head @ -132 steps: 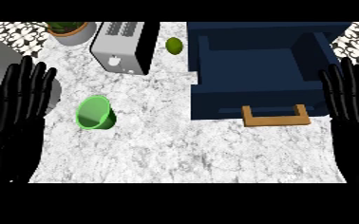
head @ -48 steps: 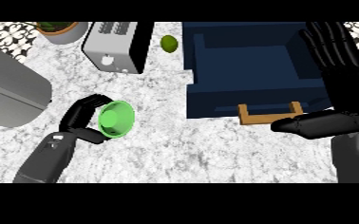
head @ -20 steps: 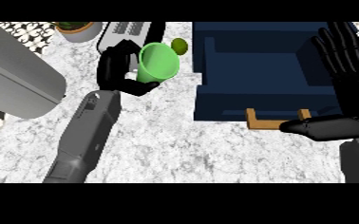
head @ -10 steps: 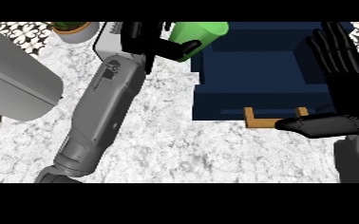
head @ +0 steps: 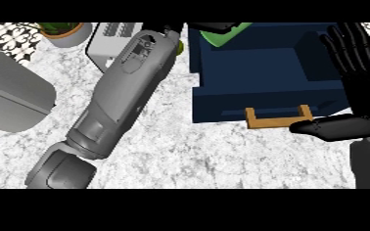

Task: Pick up the cup, place it into the drawer and close the drawer

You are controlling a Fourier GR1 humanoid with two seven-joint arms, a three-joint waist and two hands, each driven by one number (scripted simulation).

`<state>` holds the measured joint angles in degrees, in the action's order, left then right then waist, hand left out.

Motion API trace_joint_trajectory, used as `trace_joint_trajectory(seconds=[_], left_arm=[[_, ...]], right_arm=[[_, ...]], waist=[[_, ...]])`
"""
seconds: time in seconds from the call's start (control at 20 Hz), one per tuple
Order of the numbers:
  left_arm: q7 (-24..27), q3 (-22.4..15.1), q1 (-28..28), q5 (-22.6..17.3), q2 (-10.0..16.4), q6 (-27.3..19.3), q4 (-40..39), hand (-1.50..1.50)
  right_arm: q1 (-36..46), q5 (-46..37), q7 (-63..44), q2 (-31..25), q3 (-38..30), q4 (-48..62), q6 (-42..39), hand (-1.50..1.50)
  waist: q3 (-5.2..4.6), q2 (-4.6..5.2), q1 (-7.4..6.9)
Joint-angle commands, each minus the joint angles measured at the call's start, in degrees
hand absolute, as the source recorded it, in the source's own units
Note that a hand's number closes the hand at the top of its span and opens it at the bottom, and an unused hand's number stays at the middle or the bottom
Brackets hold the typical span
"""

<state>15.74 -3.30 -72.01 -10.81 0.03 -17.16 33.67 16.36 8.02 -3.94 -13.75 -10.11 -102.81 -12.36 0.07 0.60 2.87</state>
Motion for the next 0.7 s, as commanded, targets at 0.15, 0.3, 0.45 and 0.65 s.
trace_joint_trajectory(seconds=[0.15, 0.3, 0.45, 0.65], left_arm=[[-1.64, -7.22, -5.31, -3.48, -0.03, -4.62, -12.85, 1.5], [-4.8, -9.17, -5.64, -4.33, -0.03, 1.1, -15.96, 1.5], [-5.29, -13.41, -4.94, -4.88, -0.03, 2.3, -17.2, 1.5], [-5.06, -16.63, -3.66, -6.01, -0.03, 1.63, -17.69, 1.5]], right_arm=[[2.57, -1.19, 0.39, 1.49, 2.47, 0.18, 0.56, -1.5], [1.24, 0.44, 0.86, 0.51, 1.31, 0.07, -1.04, -1.5], [6.21, -0.04, -0.71, 1.6, 3.36, 0.54, -0.05, -1.5], [5.47, -0.2, -0.15, 1.29, 4.13, 0.79, -1.32, -1.5]], waist=[[0.04, 0.86, 3.06], [0.07, 1.17, 4.17], [0.05, 1.67, 5.9], [0.08, 1.95, 7.84]])
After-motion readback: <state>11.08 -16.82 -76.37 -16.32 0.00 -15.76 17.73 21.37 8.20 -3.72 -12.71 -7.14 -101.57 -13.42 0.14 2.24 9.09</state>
